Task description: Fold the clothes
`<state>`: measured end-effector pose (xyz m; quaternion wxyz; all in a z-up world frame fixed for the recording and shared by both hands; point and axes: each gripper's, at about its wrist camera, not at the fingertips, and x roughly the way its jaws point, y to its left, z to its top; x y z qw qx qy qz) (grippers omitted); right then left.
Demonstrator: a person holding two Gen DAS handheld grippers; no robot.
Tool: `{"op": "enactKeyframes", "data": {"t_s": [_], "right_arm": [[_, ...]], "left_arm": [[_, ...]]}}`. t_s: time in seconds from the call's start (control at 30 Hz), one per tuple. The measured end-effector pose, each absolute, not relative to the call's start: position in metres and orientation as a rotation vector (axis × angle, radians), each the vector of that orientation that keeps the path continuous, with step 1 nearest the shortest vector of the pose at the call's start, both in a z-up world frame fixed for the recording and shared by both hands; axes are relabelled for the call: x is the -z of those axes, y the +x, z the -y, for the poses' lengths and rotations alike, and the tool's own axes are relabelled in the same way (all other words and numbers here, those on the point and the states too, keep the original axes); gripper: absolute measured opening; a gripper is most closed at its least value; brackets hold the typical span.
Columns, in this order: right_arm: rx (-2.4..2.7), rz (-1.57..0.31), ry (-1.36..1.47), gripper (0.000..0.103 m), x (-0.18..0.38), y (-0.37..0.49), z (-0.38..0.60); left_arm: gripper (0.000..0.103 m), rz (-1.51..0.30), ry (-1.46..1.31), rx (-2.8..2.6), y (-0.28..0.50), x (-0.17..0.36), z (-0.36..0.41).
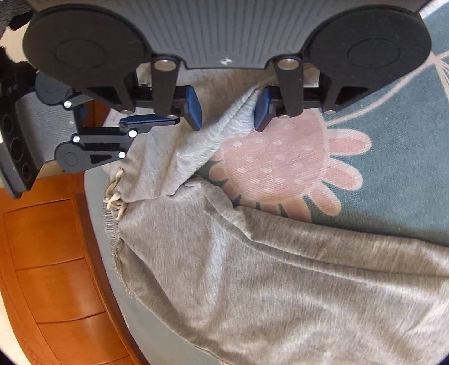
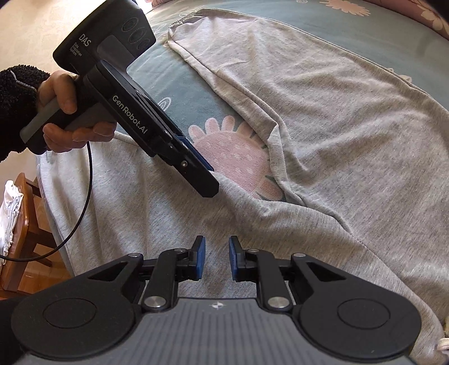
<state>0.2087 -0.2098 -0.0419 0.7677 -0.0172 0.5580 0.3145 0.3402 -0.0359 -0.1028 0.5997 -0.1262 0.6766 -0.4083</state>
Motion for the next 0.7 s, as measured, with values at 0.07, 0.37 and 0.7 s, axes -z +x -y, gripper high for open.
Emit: {"op": "enactKeyframes", "data": {"t_s": [0.07, 0.37, 0.7], "right_arm": [[-0.681, -1.211, -0.035, 0.022, 0.041, 0.209, 0.211], [-0.609, -1.153, -0.010, 0.023, 0.032, 0.234, 0.225], [-0.641, -1.180, -0.172, 0.022, 0.044, 0.248, 0.205]], "left_arm": [[0.038, -1.611, -0.328, 0.936, 0.340, 0.106, 0.035], [0.012, -1.414, -0.233, 0.767, 0.335, 0.063, 0.006], [0.021, -1.438, -0.156, 0.994, 0.279, 0.054, 0.042]]}}
